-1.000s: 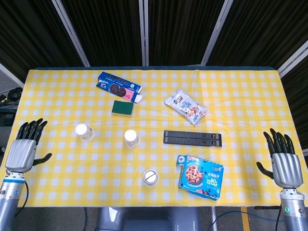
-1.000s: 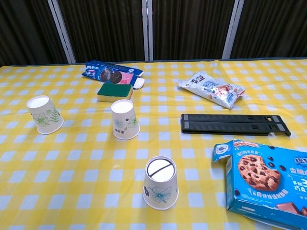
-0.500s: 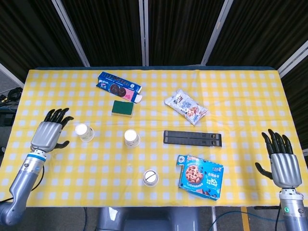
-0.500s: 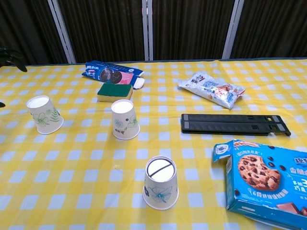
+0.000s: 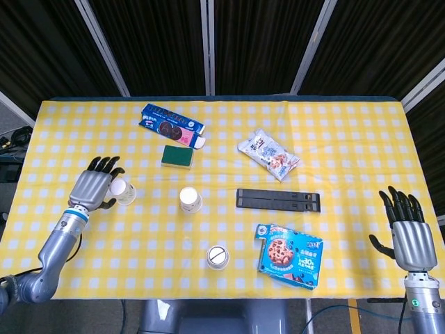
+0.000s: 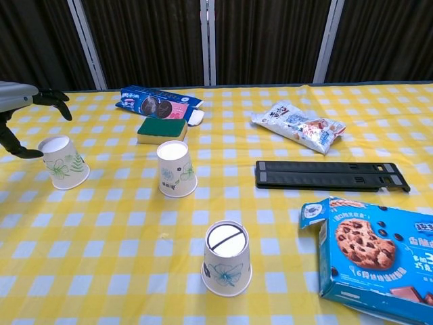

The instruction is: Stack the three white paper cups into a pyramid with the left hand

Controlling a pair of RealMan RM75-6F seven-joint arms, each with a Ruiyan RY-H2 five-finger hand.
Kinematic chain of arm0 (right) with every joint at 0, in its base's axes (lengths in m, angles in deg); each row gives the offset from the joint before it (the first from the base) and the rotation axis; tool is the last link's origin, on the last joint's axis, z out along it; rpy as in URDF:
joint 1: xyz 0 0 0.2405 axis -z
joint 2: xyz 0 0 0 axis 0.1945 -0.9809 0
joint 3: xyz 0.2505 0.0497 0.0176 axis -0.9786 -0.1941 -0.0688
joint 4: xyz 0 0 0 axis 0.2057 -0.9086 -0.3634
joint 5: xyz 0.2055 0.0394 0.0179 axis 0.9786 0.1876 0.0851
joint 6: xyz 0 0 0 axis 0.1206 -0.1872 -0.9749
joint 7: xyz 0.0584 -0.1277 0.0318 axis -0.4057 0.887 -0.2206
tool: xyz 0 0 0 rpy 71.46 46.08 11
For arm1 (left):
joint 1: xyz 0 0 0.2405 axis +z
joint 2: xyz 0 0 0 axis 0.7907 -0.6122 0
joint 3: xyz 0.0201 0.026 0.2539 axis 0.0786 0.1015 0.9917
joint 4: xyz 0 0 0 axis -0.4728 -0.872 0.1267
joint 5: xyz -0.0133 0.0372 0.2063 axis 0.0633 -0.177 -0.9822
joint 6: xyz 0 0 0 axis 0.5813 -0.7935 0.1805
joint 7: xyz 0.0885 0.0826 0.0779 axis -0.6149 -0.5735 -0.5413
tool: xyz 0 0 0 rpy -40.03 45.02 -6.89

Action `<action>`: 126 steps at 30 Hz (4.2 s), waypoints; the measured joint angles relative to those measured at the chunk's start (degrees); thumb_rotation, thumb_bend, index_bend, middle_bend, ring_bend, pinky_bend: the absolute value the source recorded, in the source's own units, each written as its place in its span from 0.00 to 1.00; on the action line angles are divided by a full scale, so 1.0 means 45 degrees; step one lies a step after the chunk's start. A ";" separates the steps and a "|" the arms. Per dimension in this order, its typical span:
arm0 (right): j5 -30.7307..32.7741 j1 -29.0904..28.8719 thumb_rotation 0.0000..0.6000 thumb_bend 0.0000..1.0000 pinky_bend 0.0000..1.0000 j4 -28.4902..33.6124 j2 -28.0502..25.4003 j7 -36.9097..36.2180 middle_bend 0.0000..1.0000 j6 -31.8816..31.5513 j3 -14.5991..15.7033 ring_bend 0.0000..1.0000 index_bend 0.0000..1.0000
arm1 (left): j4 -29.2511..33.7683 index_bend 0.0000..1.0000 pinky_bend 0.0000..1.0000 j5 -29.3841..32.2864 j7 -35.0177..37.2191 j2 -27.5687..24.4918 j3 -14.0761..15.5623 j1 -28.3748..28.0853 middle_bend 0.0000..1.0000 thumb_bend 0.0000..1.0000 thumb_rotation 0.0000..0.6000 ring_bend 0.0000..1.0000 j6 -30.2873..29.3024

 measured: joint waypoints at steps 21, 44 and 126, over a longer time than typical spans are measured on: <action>-0.0035 -0.0008 1.00 0.10 0.00 0.0034 0.0033 0.0070 0.00 0.0000 0.0049 0.00 0.02 | -0.0942 0.45 0.00 0.0981 -0.0005 0.0789 0.0576 -0.0800 0.00 0.31 1.00 0.00 -0.0124; -0.0076 0.0058 1.00 0.10 0.00 0.0170 -0.0136 -0.0277 0.00 -0.0112 0.0044 0.00 0.02 | 0.1354 0.45 0.00 0.0798 -0.1502 0.1038 0.0565 -0.1765 0.00 0.32 1.00 0.00 -0.1109; -0.0130 0.0379 1.00 0.10 0.00 0.0568 -0.0771 -0.1315 0.00 -0.0682 -0.0148 0.00 0.04 | 0.2599 0.20 0.00 -0.3901 -0.1922 0.3283 0.2349 -0.3982 0.00 0.11 1.00 0.00 0.0639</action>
